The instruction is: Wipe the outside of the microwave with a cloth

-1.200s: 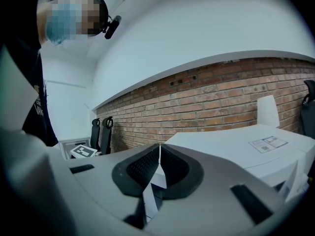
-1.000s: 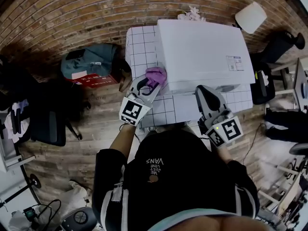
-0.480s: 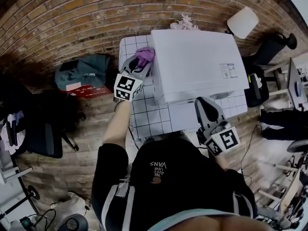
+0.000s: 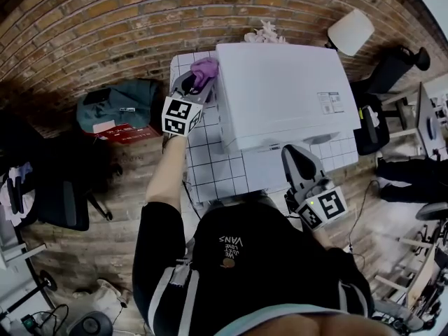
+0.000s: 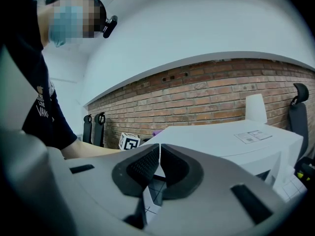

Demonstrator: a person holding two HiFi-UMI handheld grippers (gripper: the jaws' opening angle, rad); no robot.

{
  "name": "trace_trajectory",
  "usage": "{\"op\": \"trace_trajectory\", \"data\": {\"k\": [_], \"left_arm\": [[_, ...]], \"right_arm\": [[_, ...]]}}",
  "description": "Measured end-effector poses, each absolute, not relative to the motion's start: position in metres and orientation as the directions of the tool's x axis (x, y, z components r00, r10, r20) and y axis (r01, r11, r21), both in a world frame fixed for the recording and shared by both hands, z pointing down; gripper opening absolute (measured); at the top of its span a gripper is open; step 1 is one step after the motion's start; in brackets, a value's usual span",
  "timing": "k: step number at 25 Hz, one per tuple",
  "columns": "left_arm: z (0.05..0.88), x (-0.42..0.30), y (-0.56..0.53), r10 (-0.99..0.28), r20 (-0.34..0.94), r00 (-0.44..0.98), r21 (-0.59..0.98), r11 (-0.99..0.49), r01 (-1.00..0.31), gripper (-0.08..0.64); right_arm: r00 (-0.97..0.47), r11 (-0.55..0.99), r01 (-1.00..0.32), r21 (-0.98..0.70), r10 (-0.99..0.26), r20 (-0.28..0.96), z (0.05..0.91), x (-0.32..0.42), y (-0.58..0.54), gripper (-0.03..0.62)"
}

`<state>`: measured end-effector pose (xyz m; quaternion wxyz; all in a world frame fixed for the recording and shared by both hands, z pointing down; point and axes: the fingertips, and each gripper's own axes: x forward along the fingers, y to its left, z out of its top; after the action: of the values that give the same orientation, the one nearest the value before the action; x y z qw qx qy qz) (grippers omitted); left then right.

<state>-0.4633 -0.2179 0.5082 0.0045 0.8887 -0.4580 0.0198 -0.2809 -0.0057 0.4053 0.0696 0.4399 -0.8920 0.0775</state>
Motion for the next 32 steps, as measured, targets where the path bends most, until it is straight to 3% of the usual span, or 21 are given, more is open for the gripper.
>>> {"op": "trace_trajectory", "data": {"k": [16, 32], "left_arm": [[0.564, -0.414, -0.031, -0.804, 0.025, 0.594, 0.096, -0.59, -0.802, 0.141], [0.547, -0.452, -0.191, -0.833, 0.015, 0.553, 0.03, -0.553, -0.833, 0.141]], "right_arm": [[-0.709, 0.704, -0.702, -0.101, -0.681, 0.182, 0.41, -0.308, -0.007, 0.005], [-0.601, 0.591, -0.799, -0.11, -0.775, 0.197, 0.411, -0.27, -0.006, 0.005]]}}
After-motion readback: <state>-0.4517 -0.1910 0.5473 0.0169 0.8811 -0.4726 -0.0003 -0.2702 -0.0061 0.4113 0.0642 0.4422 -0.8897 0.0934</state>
